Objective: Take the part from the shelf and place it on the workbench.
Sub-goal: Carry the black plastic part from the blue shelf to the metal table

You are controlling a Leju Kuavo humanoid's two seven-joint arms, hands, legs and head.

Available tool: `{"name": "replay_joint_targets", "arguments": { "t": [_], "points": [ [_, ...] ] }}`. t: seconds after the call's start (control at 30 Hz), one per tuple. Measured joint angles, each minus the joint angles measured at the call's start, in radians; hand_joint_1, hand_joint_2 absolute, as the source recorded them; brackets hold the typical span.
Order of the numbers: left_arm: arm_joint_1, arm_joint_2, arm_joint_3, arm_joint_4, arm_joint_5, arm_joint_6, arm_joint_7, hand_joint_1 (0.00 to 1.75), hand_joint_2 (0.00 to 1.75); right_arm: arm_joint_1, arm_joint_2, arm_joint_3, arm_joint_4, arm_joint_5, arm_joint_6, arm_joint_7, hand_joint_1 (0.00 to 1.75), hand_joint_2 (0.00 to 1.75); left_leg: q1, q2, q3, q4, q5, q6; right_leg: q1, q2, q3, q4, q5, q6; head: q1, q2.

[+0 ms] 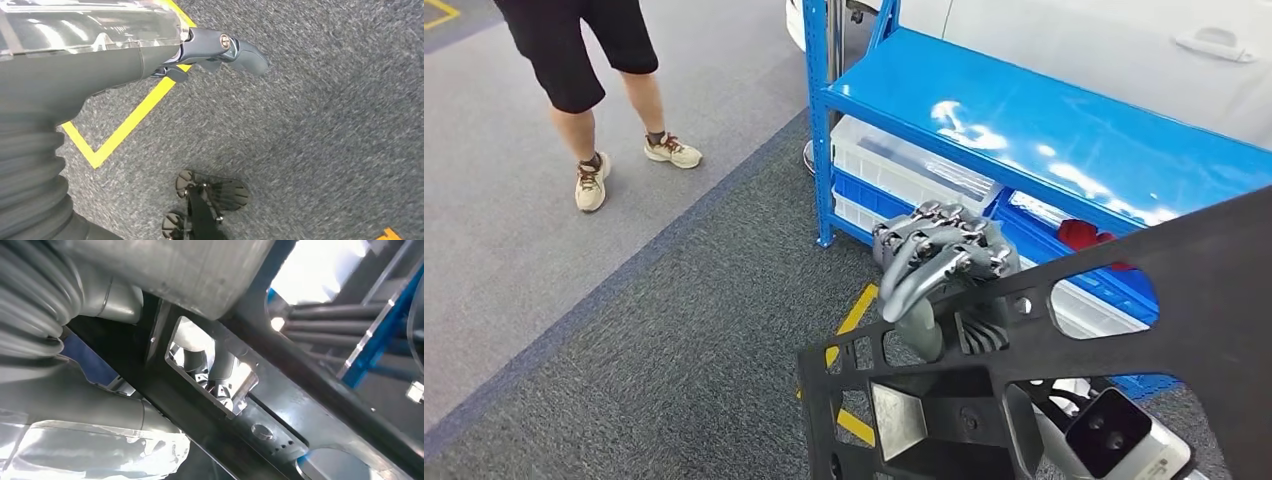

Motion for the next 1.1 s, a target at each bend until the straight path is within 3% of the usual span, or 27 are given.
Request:
{"name": "replay_joint_targets", "arguments": {
  "t": [0.07, 0.13, 0.2, 0.23, 0.27, 0.3, 0.37, 0.43, 0.5, 0.57, 0.6, 0.63, 0.7, 0.77, 0.8, 0.83, 0.87, 0.93, 1.0, 1.07, 1.1],
  "points": [
    [0.003, -0.001, 0.000, 0.000, -0.006, -0.008, 0.002, 0.00, 1.75, -0.013, -0.001, 0.005, 0.000, -0.003, -0.011, 0.017, 1.75, 1.75, 0.003, -0.023, -0.003, -0.003, 0.003, 0.014, -0.001, -0.008, 0.003, 0.002, -0.006, 0.010, 0.000, 0.000],
    [0.004, -0.004, 0.000, 0.000, -0.013, -0.014, 0.013, 0.00, 1.75, -0.024, -0.001, 0.010, -0.001, -0.005, -0.025, 0.034, 1.75, 1.75, 0.007, -0.044, -0.001, -0.009, 0.008, 0.025, -0.008, 0.037, -0.012, 0.043, -0.038, 0.020, 0.000, 0.000],
    [0.000, -0.011, 0.000, 0.001, -0.016, -0.013, 0.025, 0.00, 1.75, -0.025, -0.002, 0.015, -0.002, 0.002, -0.034, 0.049, 1.75, 1.75, 0.008, -0.066, -0.002, -0.011, 0.011, 0.031, -0.013, 0.092, -0.068, 0.163, -0.101, 0.024, 0.000, 0.000],
    [-0.002, -0.014, 0.000, 0.001, -0.017, -0.012, 0.029, 0.00, 1.75, -0.023, -0.003, 0.019, -0.002, 0.007, -0.036, 0.055, 1.75, 1.75, 0.008, -0.079, -0.003, -0.010, 0.012, 0.033, -0.013, 0.102, -0.102, 0.230, -0.127, 0.024, 0.000, 0.000],
    [-0.003, -0.019, 0.000, 0.001, -0.019, -0.010, 0.033, 0.00, 1.75, -0.021, -0.003, 0.023, -0.002, 0.014, -0.037, 0.060, 1.75, 1.75, 0.007, -0.094, -0.003, -0.009, 0.012, 0.034, -0.014, 0.106, -0.127, 0.277, -0.137, 0.025, 0.000, 0.000],
    [-0.003, -0.023, 0.000, 0.001, -0.020, -0.009, 0.035, 0.00, 1.75, -0.020, -0.004, 0.027, -0.001, 0.020, -0.039, 0.064, 1.75, 1.75, 0.007, -0.108, -0.003, -0.008, 0.012, 0.034, -0.014, 0.108, -0.136, 0.288, -0.127, 0.025, 0.000, 0.000],
    [-0.002, -0.033, 0.000, 0.001, -0.021, -0.009, 0.036, 0.00, 1.75, -0.023, -0.004, 0.037, 0.000, 0.033, -0.043, 0.068, 1.75, 1.75, 0.007, -0.138, -0.003, -0.003, 0.010, 0.032, -0.016, 0.120, -0.099, 0.197, -0.058, 0.021, 0.000, 0.000],
    [-0.004, -0.045, 0.000, 0.002, -0.020, -0.016, 0.035, 0.00, 1.75, -0.030, -0.003, 0.047, 0.002, 0.042, -0.046, 0.073, 1.75, 1.75, 0.007, -0.165, -0.007, 0.005, 0.009, 0.026, -0.021, 0.168, -0.046, 0.072, -0.003, 0.017, 0.000, 0.000],
    [-0.006, -0.054, 0.000, 0.003, -0.017, -0.021, 0.033, 0.00, 1.75, -0.038, 0.002, 0.058, 0.006, 0.047, -0.047, 0.079, 1.75, 1.75, 0.009, -0.188, -0.017, 0.008, 0.012, 0.014, -0.021, 0.196, -0.027, 0.023, 0.004, 0.014, 0.000, 0.000],
    [-0.004, -0.060, 0.001, 0.003, -0.012, -0.023, 0.028, 0.00, 1.75, -0.053, 0.013, 0.071, 0.012, 0.050, -0.048, 0.089, 1.75, 1.75, 0.015, -0.207, -0.024, 0.006, 0.017, 0.001, -0.020, 0.178, -0.025, 0.017, 0.007, 0.007, 0.000, 0.000],
    [-0.002, -0.064, 0.001, 0.003, -0.010, -0.023, 0.026, 0.00, 1.75, -0.064, 0.020, 0.077, 0.016, 0.051, -0.048, 0.095, 1.75, 1.75, 0.014, -0.196, -0.027, 0.009, 0.015, -0.005, -0.021, 0.166, -0.022, 0.012, 0.010, 0.001, 0.000, 0.000],
    [-0.001, -0.067, 0.002, 0.003, -0.009, -0.022, 0.025, 0.00, 1.75, -0.075, 0.026, 0.083, 0.019, 0.049, -0.048, 0.101, 1.75, 1.75, 0.013, -0.172, -0.036, 0.026, 0.004, -0.010, -0.023, 0.153, -0.019, 0.006, 0.012, -0.005, 0.000, 0.000],
    [-0.004, -0.070, 0.004, 0.004, -0.006, -0.021, 0.022, 0.00, 1.75, -0.095, 0.035, 0.094, 0.025, 0.038, -0.053, 0.109, 1.75, 1.75, 0.010, -0.106, -0.079, 0.120, -0.048, -0.017, -0.021, 0.122, -0.013, -0.001, 0.014, -0.014, 0.000, 0.000],
    [-0.009, -0.070, 0.008, 0.004, -0.006, -0.017, 0.023, 0.00, 1.75, -0.110, 0.037, 0.105, 0.031, 0.019, -0.064, 0.109, 1.75, 1.75, 0.012, -0.077, -0.136, 0.240, -0.098, -0.022, -0.017, 0.089, -0.012, -0.001, 0.012, -0.018, -0.001, 0.000],
    [-0.009, -0.070, 0.009, 0.004, -0.006, -0.014, 0.025, 0.00, 1.75, -0.115, 0.037, 0.110, 0.034, 0.009, -0.070, 0.106, 1.75, 1.75, 0.013, -0.072, -0.147, 0.267, -0.100, -0.023, -0.016, 0.074, -0.012, -0.001, 0.011, -0.018, 0.000, 0.000],
    [-0.007, -0.070, 0.010, 0.004, -0.006, -0.009, 0.027, 0.00, 1.75, -0.119, 0.037, 0.114, 0.036, 0.001, -0.075, 0.100, 1.75, 1.75, 0.014, -0.068, -0.139, 0.255, -0.085, -0.024, -0.015, 0.059, -0.011, 0.000, 0.009, -0.018, 0.000, 0.000],
    [-0.005, -0.070, 0.011, 0.004, -0.005, -0.003, 0.030, 0.00, 1.75, -0.122, 0.037, 0.118, 0.039, -0.005, -0.080, 0.092, 1.75, 1.75, 0.014, -0.060, -0.112, 0.208, -0.056, -0.022, -0.015, 0.046, -0.009, 0.000, 0.006, -0.016, 0.000, 0.000],
    [-0.004, -0.068, 0.014, 0.004, -0.004, 0.008, 0.032, 0.00, 1.75, -0.126, 0.036, 0.123, 0.041, -0.012, -0.085, 0.079, 1.75, 1.75, 0.008, -0.018, -0.041, 0.076, -0.006, -0.013, -0.010, 0.023, -0.005, 0.003, 0.000, -0.010, 0.000, 0.000],
    [-0.007, -0.067, 0.016, 0.004, -0.002, 0.010, 0.031, 0.00, 1.75, -0.128, 0.036, 0.127, 0.043, -0.015, -0.086, 0.072, 1.75, 1.75, -0.002, 0.010, -0.009, 0.009, 0.006, 0.002, -0.003, 0.002, -0.003, 0.004, -0.004, -0.002, 0.000, 0.000],
    [-0.006, -0.067, 0.017, 0.004, -0.003, 0.005, 0.027, 0.00, 1.75, -0.128, 0.035, 0.131, 0.044, -0.015, -0.087, 0.069, 1.75, 1.75, -0.004, -0.007, -0.012, 0.005, 0.005, 0.015, 0.001, -0.019, 0.000, 0.002, -0.007, 0.007, 0.000, 0.000],
    [-0.004, -0.067, 0.017, 0.004, -0.003, 0.000, 0.024, 0.00, 1.75, -0.128, 0.035, 0.132, 0.044, -0.015, -0.087, 0.068, 1.75, 1.75, -0.002, -0.019, -0.012, 0.001, 0.007, 0.021, -0.001, -0.013, 0.001, 0.006, -0.013, 0.012, 0.000, 0.000]
  ]
}}
